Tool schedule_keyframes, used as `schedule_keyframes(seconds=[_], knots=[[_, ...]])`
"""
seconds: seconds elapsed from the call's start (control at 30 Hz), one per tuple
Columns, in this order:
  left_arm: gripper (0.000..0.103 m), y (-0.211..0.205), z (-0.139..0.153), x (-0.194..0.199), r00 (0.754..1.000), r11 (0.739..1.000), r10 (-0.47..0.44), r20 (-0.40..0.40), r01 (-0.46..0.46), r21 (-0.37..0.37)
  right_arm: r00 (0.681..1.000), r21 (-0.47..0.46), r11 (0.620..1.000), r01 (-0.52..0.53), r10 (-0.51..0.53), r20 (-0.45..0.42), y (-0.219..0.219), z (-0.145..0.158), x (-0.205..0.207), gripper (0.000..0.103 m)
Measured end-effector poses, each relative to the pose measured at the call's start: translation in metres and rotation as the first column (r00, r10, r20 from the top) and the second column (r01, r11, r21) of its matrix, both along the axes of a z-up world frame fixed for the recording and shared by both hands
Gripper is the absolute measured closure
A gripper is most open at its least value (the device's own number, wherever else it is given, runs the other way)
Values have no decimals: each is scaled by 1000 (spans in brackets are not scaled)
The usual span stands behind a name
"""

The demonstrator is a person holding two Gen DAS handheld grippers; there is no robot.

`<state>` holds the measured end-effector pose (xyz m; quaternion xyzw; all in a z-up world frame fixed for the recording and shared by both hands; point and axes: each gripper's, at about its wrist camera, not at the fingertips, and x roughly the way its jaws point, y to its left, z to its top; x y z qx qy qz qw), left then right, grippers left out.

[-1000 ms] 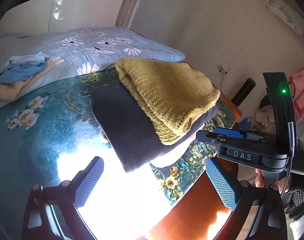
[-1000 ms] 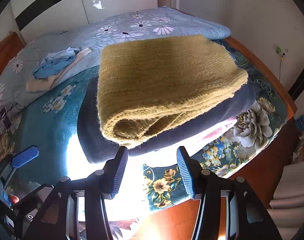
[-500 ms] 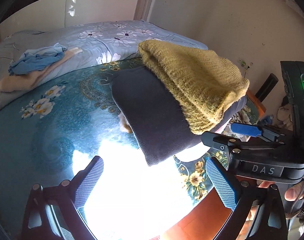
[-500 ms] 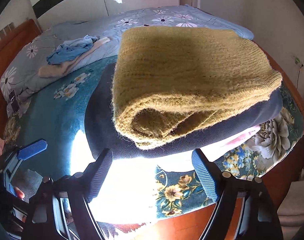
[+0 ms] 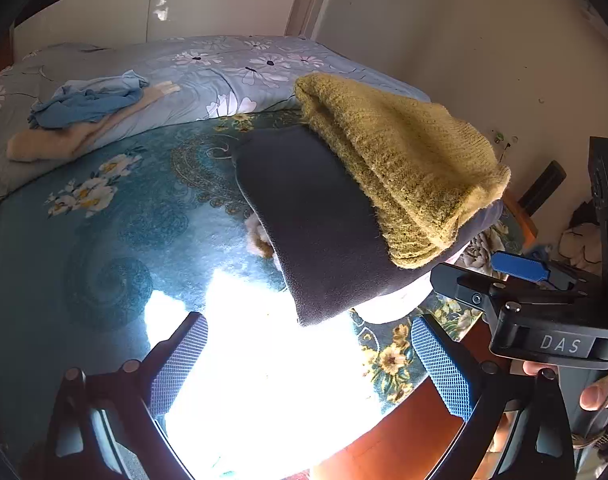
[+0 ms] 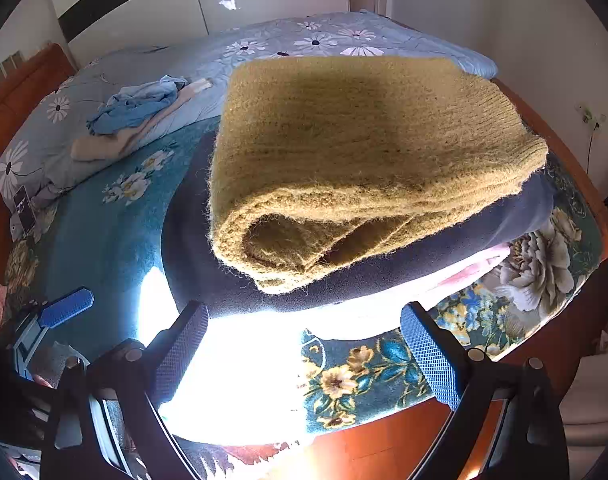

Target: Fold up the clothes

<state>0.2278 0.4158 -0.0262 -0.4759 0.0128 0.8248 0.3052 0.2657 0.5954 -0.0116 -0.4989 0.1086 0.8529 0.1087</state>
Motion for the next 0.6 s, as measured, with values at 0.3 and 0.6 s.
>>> schedule_keyframes(seconds=[0.3,0.6], knots=[[0,-2,2,-1,1000,1000,13,1,-13,-2,1000,13,1000,-15,14,18,-4,2,-3,6],[0,-3,4,0,1000,1000,16,2,-16,3,999,23,1000,-13,12,35,-4,5,-2,6]])
